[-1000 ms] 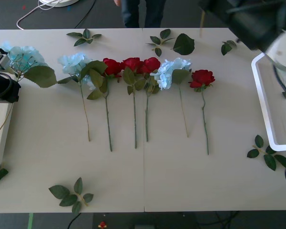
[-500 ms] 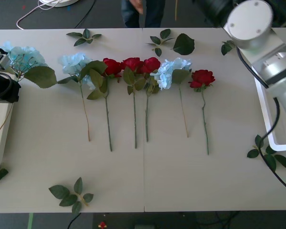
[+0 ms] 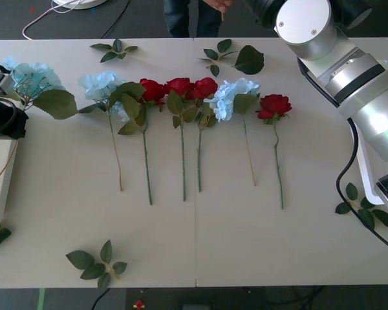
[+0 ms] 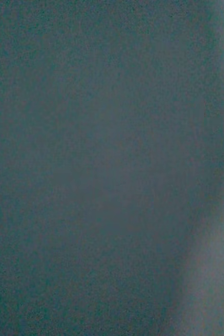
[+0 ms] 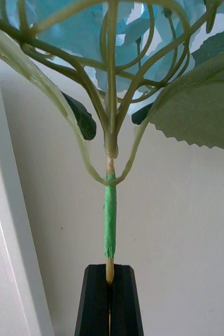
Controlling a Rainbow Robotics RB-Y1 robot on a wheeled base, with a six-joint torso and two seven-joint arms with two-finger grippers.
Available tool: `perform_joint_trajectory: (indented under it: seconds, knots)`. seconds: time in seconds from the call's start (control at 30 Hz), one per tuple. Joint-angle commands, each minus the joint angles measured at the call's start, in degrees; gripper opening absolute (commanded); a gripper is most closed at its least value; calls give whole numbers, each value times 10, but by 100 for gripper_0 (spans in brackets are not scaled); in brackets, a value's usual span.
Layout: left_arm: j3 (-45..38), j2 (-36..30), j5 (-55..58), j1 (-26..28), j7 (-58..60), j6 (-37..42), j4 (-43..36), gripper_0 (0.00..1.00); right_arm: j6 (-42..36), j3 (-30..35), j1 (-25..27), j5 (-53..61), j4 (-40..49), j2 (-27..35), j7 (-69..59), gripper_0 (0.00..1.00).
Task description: Place the red flowers into the right box and the blue flowers into the left box. If a person shows an open palm, hand one flower to the person first, then continue sorting.
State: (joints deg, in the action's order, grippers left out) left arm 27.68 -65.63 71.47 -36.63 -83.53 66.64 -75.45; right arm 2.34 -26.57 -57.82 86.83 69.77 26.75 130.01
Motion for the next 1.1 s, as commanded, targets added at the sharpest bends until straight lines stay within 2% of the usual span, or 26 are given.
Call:
perform_joint_trajectory:
  seconds: [0.03,0.17,0.23,0.27,0.3,0.9,1.1]
  knots:
    - [-12,-30,-2,-21,11,4,-9,0,7,0,-34,4,3,-12,13,0]
    - [-12,-30,-2,-21,11,4,-9,0,7,-1,-34,7,3,-12,11,2]
    - [-12,-30,-2,-21,11,4,-9,0,7,-1,-34,6,3,-11,13,42]
    - [-12,-30,-2,-21,11,4,-9,0,7,-1,-34,6,3,-12,14,93]
    - [-12,-30,-2,-21,11,4,-9,0,7,-1,-34,6,3,-12,14,100]
    - [-12,-30,-2,-21,11,4,-9,0,6,-3,-27,22,3,-8,2,100]
    - [-12,-30,-2,-21,11,4,-9,0,-25,-2,-6,30,16,15,-3,100]
